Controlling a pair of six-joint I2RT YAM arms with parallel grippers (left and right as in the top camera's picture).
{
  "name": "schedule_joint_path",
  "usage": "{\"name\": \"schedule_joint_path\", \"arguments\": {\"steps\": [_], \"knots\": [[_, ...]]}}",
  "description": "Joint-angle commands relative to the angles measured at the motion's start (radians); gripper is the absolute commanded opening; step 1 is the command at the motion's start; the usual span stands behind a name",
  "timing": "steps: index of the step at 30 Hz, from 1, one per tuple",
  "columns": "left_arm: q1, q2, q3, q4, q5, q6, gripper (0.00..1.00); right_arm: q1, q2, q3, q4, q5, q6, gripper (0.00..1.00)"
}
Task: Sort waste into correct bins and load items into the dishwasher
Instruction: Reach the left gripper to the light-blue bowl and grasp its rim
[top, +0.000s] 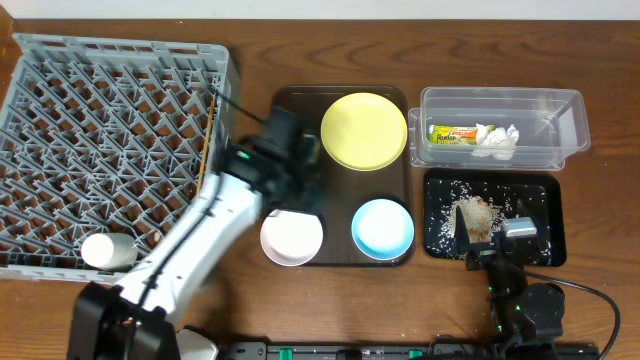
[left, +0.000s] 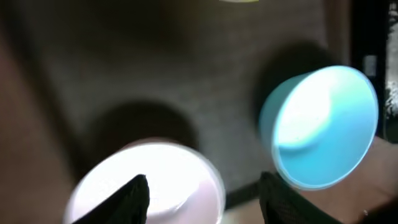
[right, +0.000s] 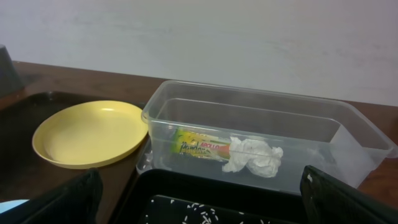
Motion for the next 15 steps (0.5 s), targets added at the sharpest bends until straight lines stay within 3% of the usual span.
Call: {"name": "schedule_joint_path", "arguments": {"steps": [1, 9, 12, 15], "knots": [[-0.133, 0.033, -0.013, 0.084, -0.159, -0.079, 0.57, -0.006, -0.005, -0.002, -0.003, 0.004, -0.009, 0.99], [-0.235, 0.220, -0.013, 0.195, -0.175, -0.132, 0.57, -0.006, -0.005, -0.002, -0.003, 0.004, -0.009, 0.99], [-0.235, 0.276, -0.013, 0.229, -0.089, -0.131, 0.49, -0.006, -0.005, -0.002, -0.003, 0.004, -0.009, 0.99], [-0.235, 0.293, -0.012, 0.239, -0.057, -0.128, 0.31, -0.006, -0.005, -0.002, -0.003, 0.004, -0.009, 0.99]]}}
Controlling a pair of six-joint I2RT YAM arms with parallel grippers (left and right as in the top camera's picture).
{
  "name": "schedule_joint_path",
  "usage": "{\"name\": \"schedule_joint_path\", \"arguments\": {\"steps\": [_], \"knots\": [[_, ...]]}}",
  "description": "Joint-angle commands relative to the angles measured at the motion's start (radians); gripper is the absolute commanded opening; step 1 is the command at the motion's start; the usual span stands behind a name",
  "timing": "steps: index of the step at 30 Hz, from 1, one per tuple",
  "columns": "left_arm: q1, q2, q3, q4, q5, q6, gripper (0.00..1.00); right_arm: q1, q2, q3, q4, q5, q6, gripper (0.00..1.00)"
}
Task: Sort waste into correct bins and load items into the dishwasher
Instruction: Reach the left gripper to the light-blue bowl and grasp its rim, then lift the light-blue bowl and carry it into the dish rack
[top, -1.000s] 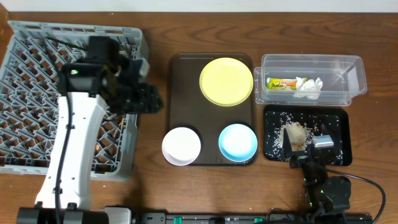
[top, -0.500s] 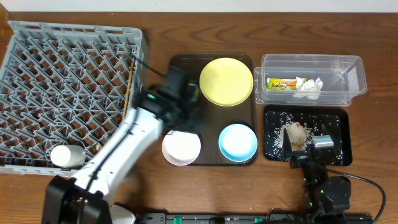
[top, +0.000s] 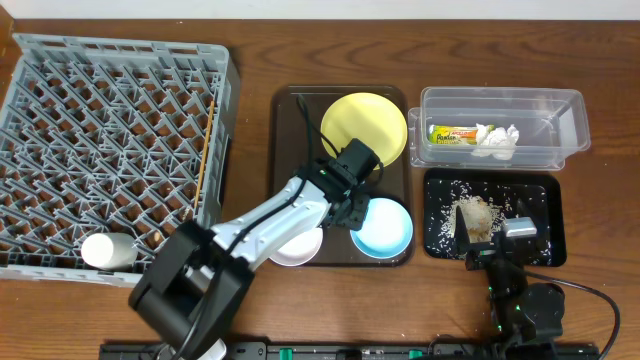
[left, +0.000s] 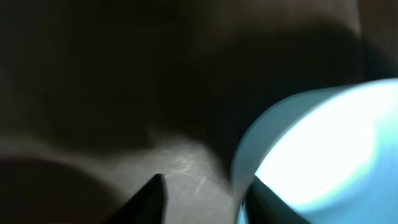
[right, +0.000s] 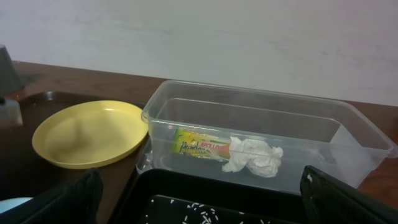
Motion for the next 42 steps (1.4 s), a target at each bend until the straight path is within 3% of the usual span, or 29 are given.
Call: {"name": "schedule_joint_path", "arguments": {"steps": [1, 4, 9, 15, 21, 25, 30, 33, 42], "knots": [[0.002, 0.015, -0.002, 0.006, 0.058, -0.014, 0.25, -0.006, -0.005, -0.002, -0.003, 0.004, -0.009, 0.99], [0.009, 0.003, 0.023, -0.012, 0.089, -0.009, 0.08, -0.006, -0.005, -0.002, -0.003, 0.004, -0.009, 0.99], [0.042, -0.049, 0.115, -0.150, 0.039, 0.043, 0.06, -0.006, -0.005, -0.002, -0.003, 0.004, -0.009, 0.99], [0.180, -0.172, 0.275, -0.418, -0.286, 0.141, 0.06, -0.006, -0.005, -0.002, -0.003, 0.004, -0.009, 0.99], [0.417, -0.287, 0.314, -0.504, -0.667, 0.241, 0.06, -0.006, -0.005, -0.002, -0.003, 0.004, -0.009, 0.99], [0.563, -0.295, 0.311, -0.443, -0.814, 0.368, 0.06, -0.006, -0.005, -0.002, -0.003, 0.004, -0.009, 0.99], [0.624, -0.270, 0.303, -0.259, -0.970, 0.552, 0.06, -0.006, -0.005, -0.002, -0.003, 0.004, -0.009, 0.99], [0.626, -0.251, 0.303, -0.160, -1.104, 0.584, 0.06, -0.006, -0.005, -0.002, -0.003, 0.004, -0.009, 0.99], [0.625, -0.076, 0.303, 0.048, -1.236, 0.633, 0.06, -0.006, -0.005, -0.002, -0.003, 0.004, -0.009, 0.99]]}}
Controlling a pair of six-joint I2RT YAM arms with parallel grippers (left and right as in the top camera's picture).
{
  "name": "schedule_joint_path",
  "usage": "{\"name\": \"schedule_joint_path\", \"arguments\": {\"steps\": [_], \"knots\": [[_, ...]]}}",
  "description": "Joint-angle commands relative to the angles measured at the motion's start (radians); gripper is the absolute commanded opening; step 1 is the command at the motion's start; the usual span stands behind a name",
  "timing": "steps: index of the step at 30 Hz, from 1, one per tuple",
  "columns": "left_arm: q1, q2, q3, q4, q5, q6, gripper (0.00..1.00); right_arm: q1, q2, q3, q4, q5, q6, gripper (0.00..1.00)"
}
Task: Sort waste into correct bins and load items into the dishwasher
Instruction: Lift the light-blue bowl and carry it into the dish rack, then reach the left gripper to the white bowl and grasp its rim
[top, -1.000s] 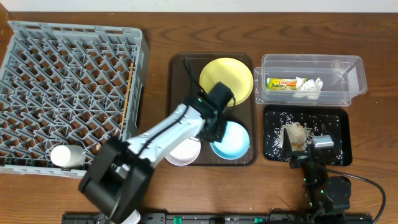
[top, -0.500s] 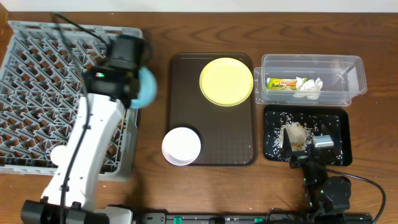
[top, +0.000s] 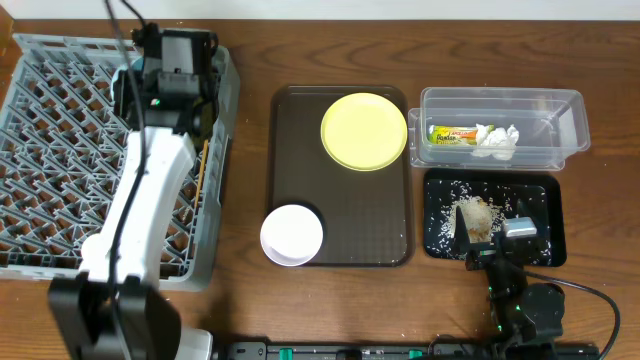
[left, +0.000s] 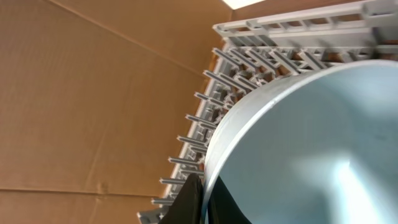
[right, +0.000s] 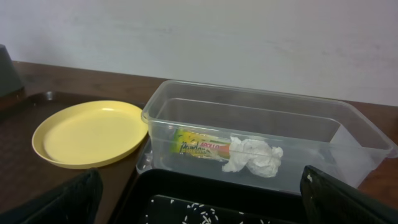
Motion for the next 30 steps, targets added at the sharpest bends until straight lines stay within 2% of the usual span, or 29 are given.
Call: {"name": "schedule_joint_path", "arguments": {"steps": [1, 11, 23, 25, 27, 30], "knots": [[0.002, 0.103, -0.001, 0.056, -0.138, 0.066, 0.06, -0.006, -0.005, -0.002, -0.003, 0.004, -0.009, 0.99], [0.000, 0.241, -0.001, 0.081, -0.138, 0.080, 0.06, -0.006, -0.005, -0.002, -0.003, 0.004, -0.009, 0.99], [-0.090, 0.250, -0.001, 0.071, -0.138, 0.076, 0.10, -0.006, -0.005, -0.002, -0.003, 0.004, -0.009, 0.99], [-0.100, 0.250, -0.002, 0.060, -0.138, 0.076, 0.17, -0.006, -0.005, -0.002, -0.003, 0.004, -0.009, 0.99], [-0.108, 0.250, -0.002, 0.043, -0.139, 0.072, 0.33, -0.006, -0.005, -0.002, -0.003, 0.004, -0.009, 0.99], [-0.130, 0.250, -0.002, 0.002, -0.138, 0.012, 0.51, -0.006, -0.005, -0.002, -0.003, 0.004, -0.009, 0.99]]}}
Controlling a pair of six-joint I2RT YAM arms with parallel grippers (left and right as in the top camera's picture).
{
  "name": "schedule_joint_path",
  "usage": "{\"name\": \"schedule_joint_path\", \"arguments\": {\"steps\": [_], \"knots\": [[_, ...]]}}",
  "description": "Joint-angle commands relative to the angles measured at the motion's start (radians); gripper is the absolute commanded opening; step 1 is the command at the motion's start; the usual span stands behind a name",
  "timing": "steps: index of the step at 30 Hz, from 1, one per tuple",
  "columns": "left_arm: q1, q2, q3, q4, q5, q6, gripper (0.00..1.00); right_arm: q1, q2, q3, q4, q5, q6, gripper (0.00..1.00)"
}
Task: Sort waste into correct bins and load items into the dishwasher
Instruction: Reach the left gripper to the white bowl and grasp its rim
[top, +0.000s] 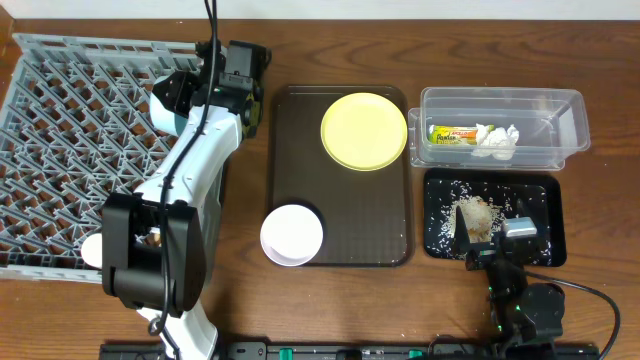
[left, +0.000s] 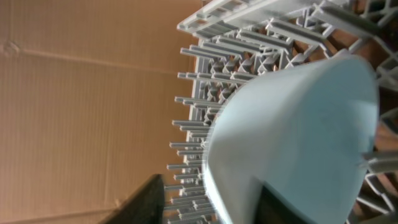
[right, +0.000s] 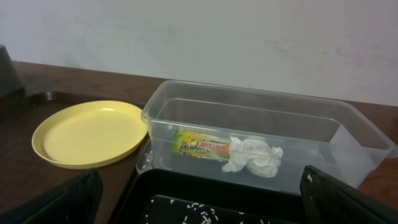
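Observation:
A light blue bowl (left: 292, 137) stands on its edge among the tines of the grey dish rack (top: 90, 150), at the rack's far right corner. My left gripper (left: 211, 202) is open there, its dark fingers (left: 149, 199) spread on either side of the bowl's rim. In the overhead view the left arm (top: 195, 150) hides the bowl. A yellow plate (top: 364, 131) and a white bowl (top: 292, 236) lie on the brown tray (top: 340, 190). My right gripper (right: 199, 205) rests open at the near edge of the black tray (top: 540, 200).
A clear bin (top: 500, 125) at the back right holds a snack wrapper (right: 202, 148) and a crumpled tissue (right: 255, 155). The black tray carries scattered rice and a food scrap (top: 477, 215). A white cup (top: 100, 250) lies in the rack's near corner.
My left gripper was shut on the blue bowl's rim over the rack's far right part. Now its fingers are apart and the bowl stands among the tines. The right arm has not moved.
My left gripper hung open over the tray near the white and blue bowls. Then it was down at the blue bowl's rim. Later the blue bowl was off the tray and held over the rack. Now it sits in the rack, let go.

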Motion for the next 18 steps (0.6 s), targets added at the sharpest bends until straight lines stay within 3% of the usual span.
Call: {"name": "schedule_joint_path", "arguments": {"steps": [1, 3, 8, 14, 18], "knots": [[-0.031, 0.014, -0.002, -0.051, -0.020, -0.082, 0.58, -0.006, -0.005, -0.002, -0.003, 0.004, -0.009, 0.99], [-0.063, 0.012, -0.001, -0.099, -0.005, -0.136, 0.67, -0.006, -0.005, -0.002, -0.003, 0.004, -0.009, 0.99], [-0.160, -0.024, 0.000, -0.203, 0.161, -0.238, 0.71, -0.006, -0.005, -0.002, -0.003, 0.004, -0.009, 0.99], [-0.227, -0.150, 0.003, -0.316, 0.701, -0.392, 0.71, -0.006, -0.005, -0.002, -0.003, 0.004, -0.009, 0.99], [-0.227, -0.239, 0.003, -0.439, 0.921, -0.496, 0.68, -0.006, -0.005, -0.002, -0.003, 0.004, -0.009, 0.99]]}}
